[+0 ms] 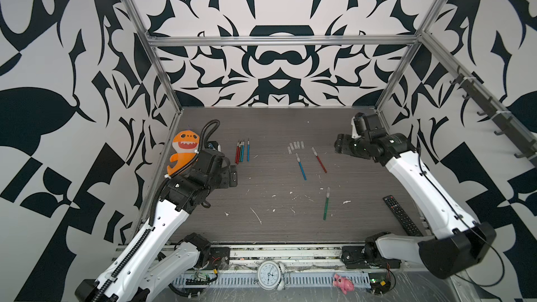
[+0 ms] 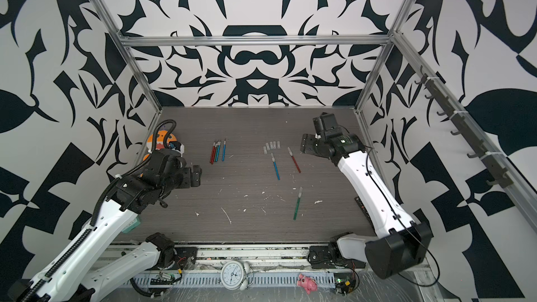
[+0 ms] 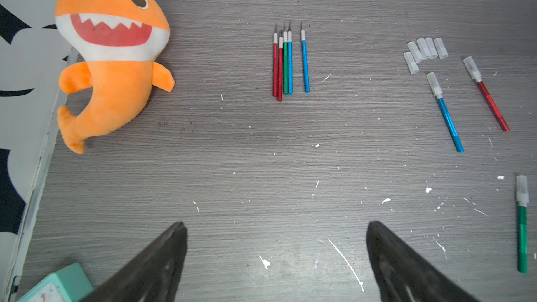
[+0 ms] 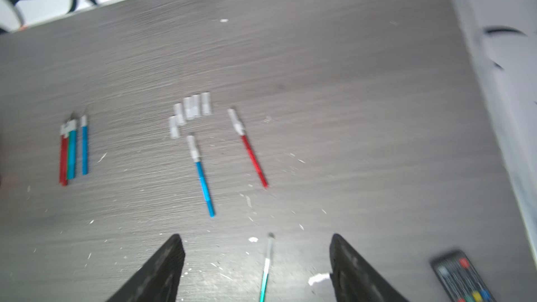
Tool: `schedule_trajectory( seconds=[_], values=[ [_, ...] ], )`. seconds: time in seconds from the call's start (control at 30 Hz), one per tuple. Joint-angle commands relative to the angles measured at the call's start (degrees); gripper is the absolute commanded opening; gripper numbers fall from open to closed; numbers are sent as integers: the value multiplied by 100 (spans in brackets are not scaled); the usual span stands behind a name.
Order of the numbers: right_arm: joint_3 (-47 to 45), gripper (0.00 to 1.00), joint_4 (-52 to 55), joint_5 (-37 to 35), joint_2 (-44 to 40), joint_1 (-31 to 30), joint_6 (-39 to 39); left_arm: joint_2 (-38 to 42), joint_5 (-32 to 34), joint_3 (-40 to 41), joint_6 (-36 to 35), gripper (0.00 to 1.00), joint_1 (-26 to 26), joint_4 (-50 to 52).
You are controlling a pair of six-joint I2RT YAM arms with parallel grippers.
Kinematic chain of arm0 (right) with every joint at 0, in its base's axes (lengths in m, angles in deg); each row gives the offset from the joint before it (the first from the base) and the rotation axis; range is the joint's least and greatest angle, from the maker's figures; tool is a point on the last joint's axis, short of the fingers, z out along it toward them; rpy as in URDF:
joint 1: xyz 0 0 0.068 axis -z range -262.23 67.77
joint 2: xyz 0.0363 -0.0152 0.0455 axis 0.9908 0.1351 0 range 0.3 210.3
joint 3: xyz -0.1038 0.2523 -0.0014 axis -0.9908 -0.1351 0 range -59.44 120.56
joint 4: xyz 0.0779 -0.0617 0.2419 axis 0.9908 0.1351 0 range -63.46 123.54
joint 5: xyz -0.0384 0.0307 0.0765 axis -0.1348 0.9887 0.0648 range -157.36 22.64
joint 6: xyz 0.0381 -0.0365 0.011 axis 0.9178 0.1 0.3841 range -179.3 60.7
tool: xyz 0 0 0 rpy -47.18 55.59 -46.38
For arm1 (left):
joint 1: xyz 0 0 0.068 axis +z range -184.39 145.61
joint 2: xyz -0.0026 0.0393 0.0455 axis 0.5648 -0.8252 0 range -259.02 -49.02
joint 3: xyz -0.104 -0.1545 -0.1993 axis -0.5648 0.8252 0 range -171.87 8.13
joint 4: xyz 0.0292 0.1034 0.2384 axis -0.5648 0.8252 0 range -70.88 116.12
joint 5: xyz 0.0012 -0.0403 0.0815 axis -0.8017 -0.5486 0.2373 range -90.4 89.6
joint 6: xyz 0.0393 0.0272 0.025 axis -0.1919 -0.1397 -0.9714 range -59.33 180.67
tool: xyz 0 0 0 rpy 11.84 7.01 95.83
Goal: Remove protective caps from carving knives
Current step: Pick up the carving knife from the center of the board.
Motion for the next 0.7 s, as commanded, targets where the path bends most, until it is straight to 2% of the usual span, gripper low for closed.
schedule_trajectory(
  seconds=[0.0,0.2,0.3,0.53,0.67],
  values=[
    [-396,83,602,-132,-350,268,297,-9,-188,101,93,99,-25,159],
    [-1225,80,707,481,-518,546,457,-6,-329,112,97,99,-61,153],
    [-1832,80,231,1163,-542,478,599,-21,-340,121,99,99,-60,151],
    [-2675,81,-651,870,-330,-707,1310,-45,-504,173,7,99,-84,118],
    [-3030,80,-886,566,-195,-1152,1731,240,-358,367,-188,99,-425,-65]
  ],
)
